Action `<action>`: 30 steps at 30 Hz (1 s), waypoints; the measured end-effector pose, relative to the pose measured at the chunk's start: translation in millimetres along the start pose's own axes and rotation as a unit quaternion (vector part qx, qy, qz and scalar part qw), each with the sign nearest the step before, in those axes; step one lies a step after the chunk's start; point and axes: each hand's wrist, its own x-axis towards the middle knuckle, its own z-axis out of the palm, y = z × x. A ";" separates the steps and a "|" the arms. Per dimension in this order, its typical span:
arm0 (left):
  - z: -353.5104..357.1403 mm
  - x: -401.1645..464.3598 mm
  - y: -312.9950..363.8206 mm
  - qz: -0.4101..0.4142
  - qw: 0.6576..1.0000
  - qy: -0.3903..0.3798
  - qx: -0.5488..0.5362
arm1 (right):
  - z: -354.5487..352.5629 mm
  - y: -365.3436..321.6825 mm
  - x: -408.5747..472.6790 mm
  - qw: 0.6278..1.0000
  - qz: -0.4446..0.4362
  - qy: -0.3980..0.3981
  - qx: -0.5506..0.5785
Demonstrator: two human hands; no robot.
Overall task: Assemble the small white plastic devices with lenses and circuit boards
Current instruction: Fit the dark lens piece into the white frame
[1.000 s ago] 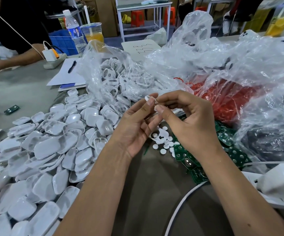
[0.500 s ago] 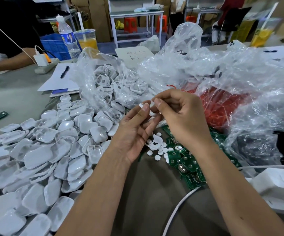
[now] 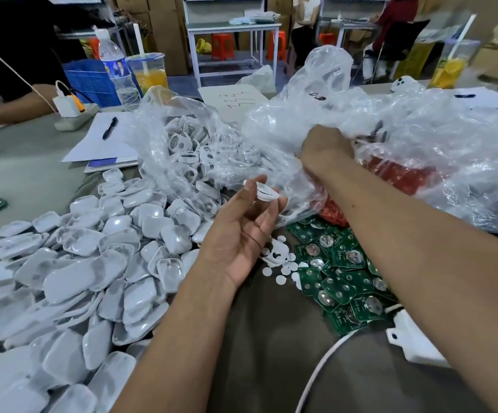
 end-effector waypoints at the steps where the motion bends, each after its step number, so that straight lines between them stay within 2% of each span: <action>1: -0.2 0.3 -0.1 -0.001 1.000 -0.001 0.001 | 3.3 -1.8 1.6 1.000 -0.008 -0.003 -0.017; 5: -1.2 1.3 0.5 -0.004 1.000 -0.001 -0.003 | 9.4 -3.3 3.0 0.999 -0.015 0.038 -0.014; 8: -2.9 1.7 0.5 -0.006 1.000 0.003 -0.008 | 9.3 3.0 0.5 0.992 0.027 0.098 0.079; 12: -4.3 2.3 1.7 -0.011 1.000 0.003 -0.009 | -4.9 5.0 -7.9 0.946 0.096 0.184 0.249; 16: -5.8 1.3 4.2 -0.025 1.000 0.002 -0.007 | -24.1 3.0 -46.6 0.915 0.068 0.234 0.322; 17: -6.1 1.2 5.4 -0.026 1.000 0.002 -0.003 | -25.7 3.8 -59.6 0.899 0.051 0.213 0.380; 20: -7.2 1.0 10.0 -0.024 1.000 0.005 0.010 | -24.9 7.7 -100.9 0.817 0.027 0.049 0.574; 22: -8.7 -0.2 13.4 -0.022 1.000 -0.005 0.021 | -15.4 12.8 -117.8 0.806 0.009 -0.011 0.592; 27: -15.2 -3.5 22.0 -0.017 0.997 -0.029 0.064 | 8.1 20.7 -136.5 0.770 0.003 -0.064 0.635; 30: -18.8 -3.8 23.8 -0.011 0.995 -0.042 0.087 | 14.9 24.1 -138.8 0.761 0.006 -0.061 0.645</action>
